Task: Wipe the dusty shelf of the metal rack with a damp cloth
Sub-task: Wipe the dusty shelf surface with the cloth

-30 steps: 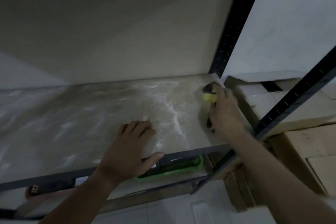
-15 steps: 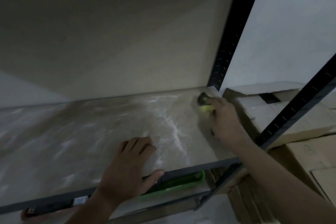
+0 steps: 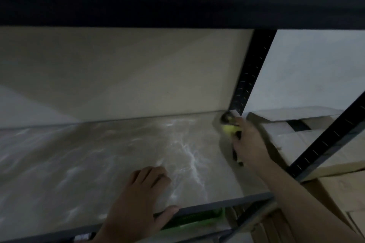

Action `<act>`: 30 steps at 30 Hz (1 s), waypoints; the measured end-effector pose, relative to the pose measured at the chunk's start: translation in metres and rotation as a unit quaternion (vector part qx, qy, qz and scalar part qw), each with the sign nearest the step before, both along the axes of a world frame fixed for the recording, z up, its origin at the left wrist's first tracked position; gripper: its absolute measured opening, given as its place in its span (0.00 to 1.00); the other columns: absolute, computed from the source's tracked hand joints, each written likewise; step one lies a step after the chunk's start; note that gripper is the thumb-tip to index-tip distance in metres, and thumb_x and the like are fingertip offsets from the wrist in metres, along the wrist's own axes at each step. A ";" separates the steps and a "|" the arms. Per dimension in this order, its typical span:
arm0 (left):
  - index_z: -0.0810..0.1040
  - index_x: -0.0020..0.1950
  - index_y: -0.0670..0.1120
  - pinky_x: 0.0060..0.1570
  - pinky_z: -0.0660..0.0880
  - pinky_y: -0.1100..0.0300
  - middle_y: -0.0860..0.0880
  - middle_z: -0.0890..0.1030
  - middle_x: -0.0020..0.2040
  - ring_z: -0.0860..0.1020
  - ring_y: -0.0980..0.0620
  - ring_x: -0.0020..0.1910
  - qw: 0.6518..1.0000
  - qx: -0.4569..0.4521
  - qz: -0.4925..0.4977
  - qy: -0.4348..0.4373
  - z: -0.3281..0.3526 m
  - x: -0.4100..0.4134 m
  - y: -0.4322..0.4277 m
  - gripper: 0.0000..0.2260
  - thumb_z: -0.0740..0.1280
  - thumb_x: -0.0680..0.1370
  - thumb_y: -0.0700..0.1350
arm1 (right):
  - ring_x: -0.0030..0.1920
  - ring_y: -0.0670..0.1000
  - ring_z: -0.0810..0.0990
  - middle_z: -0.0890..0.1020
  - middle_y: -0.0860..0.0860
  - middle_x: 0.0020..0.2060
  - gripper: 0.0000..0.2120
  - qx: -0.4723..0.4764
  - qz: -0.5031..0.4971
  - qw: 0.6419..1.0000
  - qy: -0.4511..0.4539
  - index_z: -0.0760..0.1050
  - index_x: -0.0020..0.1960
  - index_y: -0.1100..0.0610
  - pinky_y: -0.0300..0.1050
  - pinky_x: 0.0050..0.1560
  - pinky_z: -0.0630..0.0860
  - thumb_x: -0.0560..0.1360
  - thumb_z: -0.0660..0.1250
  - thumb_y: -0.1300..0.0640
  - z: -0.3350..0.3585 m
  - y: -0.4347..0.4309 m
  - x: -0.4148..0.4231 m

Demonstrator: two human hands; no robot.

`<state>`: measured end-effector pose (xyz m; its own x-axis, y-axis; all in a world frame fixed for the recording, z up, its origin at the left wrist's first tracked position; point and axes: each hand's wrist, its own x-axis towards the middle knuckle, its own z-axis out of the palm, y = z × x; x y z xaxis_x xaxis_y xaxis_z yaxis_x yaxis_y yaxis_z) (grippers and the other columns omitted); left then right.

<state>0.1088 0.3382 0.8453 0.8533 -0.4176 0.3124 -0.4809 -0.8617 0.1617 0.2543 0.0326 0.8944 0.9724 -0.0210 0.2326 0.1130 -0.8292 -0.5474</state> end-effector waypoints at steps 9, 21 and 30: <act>0.75 0.56 0.56 0.53 0.66 0.55 0.55 0.77 0.61 0.77 0.51 0.55 0.999 0.027 -0.005 -0.032 -0.007 0.010 0.001 0.24 0.68 0.69 0.71 | 0.65 0.60 0.71 0.72 0.57 0.68 0.22 -0.167 -0.029 0.984 0.063 0.66 0.72 0.55 0.56 0.67 0.68 0.77 0.59 0.59 -0.016 0.017 0.062; 0.78 0.55 0.54 0.55 0.68 0.54 0.52 0.82 0.59 0.75 0.51 0.56 0.995 -0.003 0.004 -0.096 -0.020 0.014 0.001 0.22 0.60 0.77 0.70 | 0.51 0.54 0.81 0.81 0.50 0.55 0.17 -0.068 0.109 0.990 -0.052 0.77 0.60 0.50 0.42 0.54 0.75 0.72 0.66 0.56 0.004 0.054 0.072; 0.77 0.59 0.55 0.57 0.68 0.53 0.53 0.80 0.62 0.75 0.51 0.59 0.998 0.019 -0.015 -0.057 -0.019 0.013 0.006 0.24 0.59 0.78 0.72 | 0.56 0.55 0.80 0.82 0.51 0.58 0.19 -0.065 0.135 0.989 -0.009 0.79 0.60 0.53 0.35 0.58 0.69 0.70 0.63 0.57 -0.017 0.087 0.065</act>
<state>0.1217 0.3442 0.8262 0.8000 -0.4565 0.3893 -0.5204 -0.8509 0.0718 0.3197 0.1193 0.8770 0.9343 0.2696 0.2332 0.3481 -0.8308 -0.4343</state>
